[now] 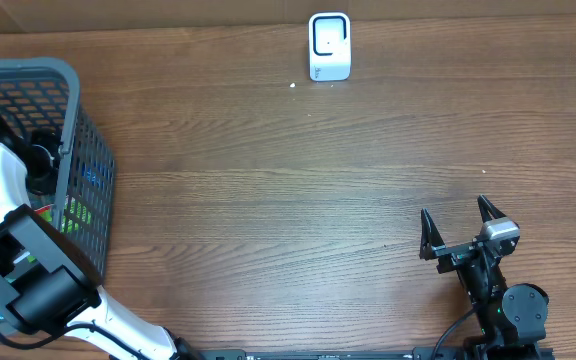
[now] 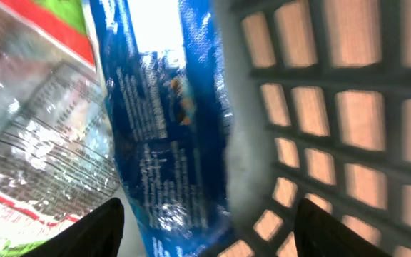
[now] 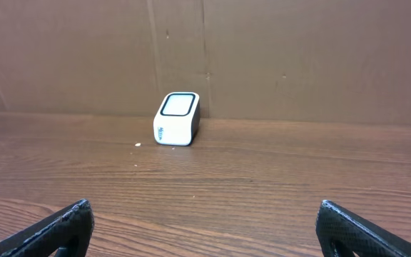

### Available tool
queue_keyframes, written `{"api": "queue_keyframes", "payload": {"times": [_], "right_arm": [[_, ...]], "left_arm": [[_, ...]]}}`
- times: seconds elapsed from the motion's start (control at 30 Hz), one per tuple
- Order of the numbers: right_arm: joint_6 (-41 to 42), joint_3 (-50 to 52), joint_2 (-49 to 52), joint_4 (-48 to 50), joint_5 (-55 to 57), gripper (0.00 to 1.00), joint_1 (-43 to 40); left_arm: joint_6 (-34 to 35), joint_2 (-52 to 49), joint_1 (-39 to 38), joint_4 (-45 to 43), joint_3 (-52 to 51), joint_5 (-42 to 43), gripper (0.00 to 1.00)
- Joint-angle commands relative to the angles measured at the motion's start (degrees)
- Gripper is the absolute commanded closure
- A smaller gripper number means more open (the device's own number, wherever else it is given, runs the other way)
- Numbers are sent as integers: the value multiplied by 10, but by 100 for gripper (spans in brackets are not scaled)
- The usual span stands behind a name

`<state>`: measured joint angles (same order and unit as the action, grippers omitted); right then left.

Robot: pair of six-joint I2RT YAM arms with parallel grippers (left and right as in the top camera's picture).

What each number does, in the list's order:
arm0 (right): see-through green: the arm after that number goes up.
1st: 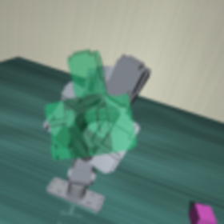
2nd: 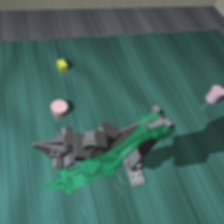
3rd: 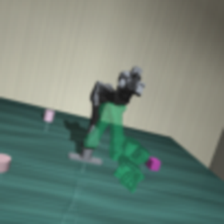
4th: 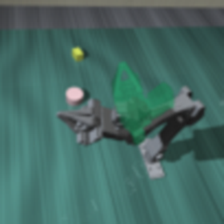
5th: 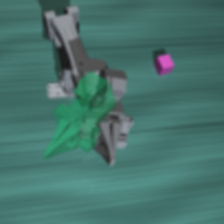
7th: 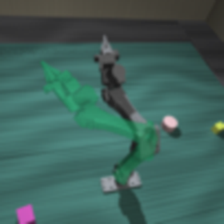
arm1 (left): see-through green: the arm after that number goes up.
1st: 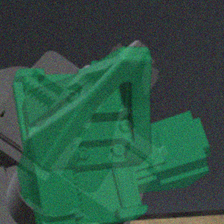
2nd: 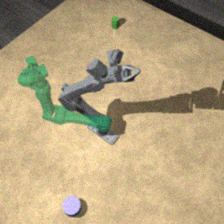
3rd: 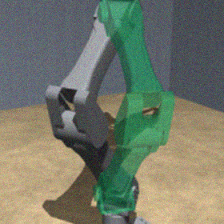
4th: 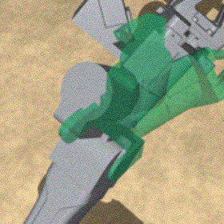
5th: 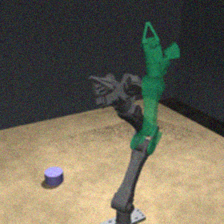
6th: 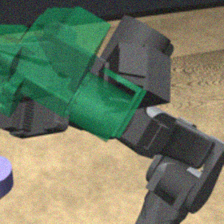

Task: Scan the item barcode
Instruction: 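Close the left gripper on the blue bar and lift it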

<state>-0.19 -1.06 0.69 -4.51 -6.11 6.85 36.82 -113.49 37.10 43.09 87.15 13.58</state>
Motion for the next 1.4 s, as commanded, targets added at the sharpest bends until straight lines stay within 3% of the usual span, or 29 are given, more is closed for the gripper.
{"api": "queue_keyframes", "payload": {"times": [0.0,0.23,0.37,0.47,0.5,0.53,0.57,0.77,0.97,1.13,1.37], "right_arm": [[1,6,-5,3,0,0,3],[1,6,-5,3,1,0,3],[1,6,-5,3,1,0,3],[1,6,-5,3,0,0,3],[1,6,-5,3,0,0,3],[1,6,-5,3,1,0,3],[1,6,-5,3,0,0,3],[1,6,-5,3,0,0,3],[1,6,-5,3,1,0,3],[1,6,-5,3,1,0,3],[1,6,-5,3,0,0,3]], "left_arm": [[16,3,-5,-28,-36,-22,32],[20,3,-5,-92,-104,-36,33],[20,3,-5,-108,-129,-55,38],[11,3,-5,-105,-133,-63,54],[4,3,-5,-104,-133,-63,64],[-11,3,-5,-103,-133,-63,87],[-17,3,-5,-99,-133,-63,96],[-76,10,-4,-57,-116,-49,96],[-138,43,-3,60,-15,-55,96],[-151,87,-3,148,86,-93,96],[-181,156,-3,193,153,-98,96]]}}
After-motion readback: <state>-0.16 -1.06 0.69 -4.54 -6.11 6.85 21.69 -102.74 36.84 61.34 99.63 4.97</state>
